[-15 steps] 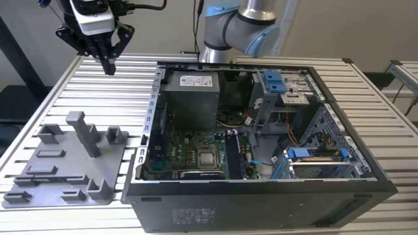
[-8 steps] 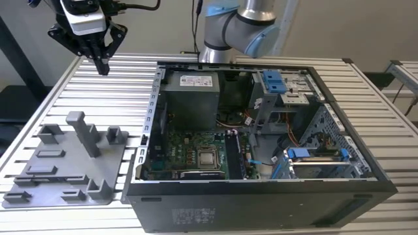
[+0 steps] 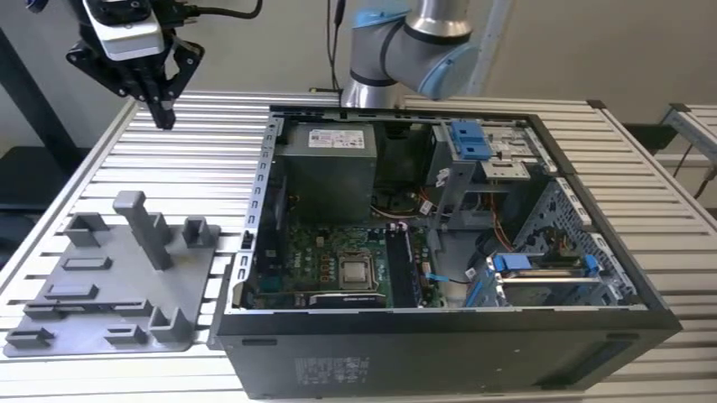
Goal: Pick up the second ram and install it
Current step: 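Reach for the second ram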
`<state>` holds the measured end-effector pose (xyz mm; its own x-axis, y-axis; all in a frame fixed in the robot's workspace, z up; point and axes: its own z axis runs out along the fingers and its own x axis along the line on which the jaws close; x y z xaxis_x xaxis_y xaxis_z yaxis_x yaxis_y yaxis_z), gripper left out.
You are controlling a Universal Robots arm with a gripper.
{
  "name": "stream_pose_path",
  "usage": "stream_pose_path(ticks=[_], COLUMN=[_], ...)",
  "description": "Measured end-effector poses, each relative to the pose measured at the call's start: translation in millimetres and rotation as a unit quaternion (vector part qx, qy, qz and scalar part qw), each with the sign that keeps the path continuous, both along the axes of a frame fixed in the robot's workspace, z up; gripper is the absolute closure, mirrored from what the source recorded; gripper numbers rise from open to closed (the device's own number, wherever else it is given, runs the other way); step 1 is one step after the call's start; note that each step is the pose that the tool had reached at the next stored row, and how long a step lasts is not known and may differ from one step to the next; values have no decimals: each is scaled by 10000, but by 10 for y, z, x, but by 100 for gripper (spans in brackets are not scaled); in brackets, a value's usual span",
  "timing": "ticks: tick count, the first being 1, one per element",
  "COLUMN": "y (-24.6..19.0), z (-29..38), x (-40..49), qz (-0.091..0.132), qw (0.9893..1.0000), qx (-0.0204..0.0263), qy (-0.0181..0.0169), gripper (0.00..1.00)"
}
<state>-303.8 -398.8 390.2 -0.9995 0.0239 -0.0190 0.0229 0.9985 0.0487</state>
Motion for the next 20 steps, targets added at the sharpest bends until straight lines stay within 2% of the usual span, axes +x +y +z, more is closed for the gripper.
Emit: stream_pose_path(ticks=[20], y=[0], z=[-18], x=[-359], qz=[58], qw=[10000], qx=[0], qy=[0], gripper=[89])
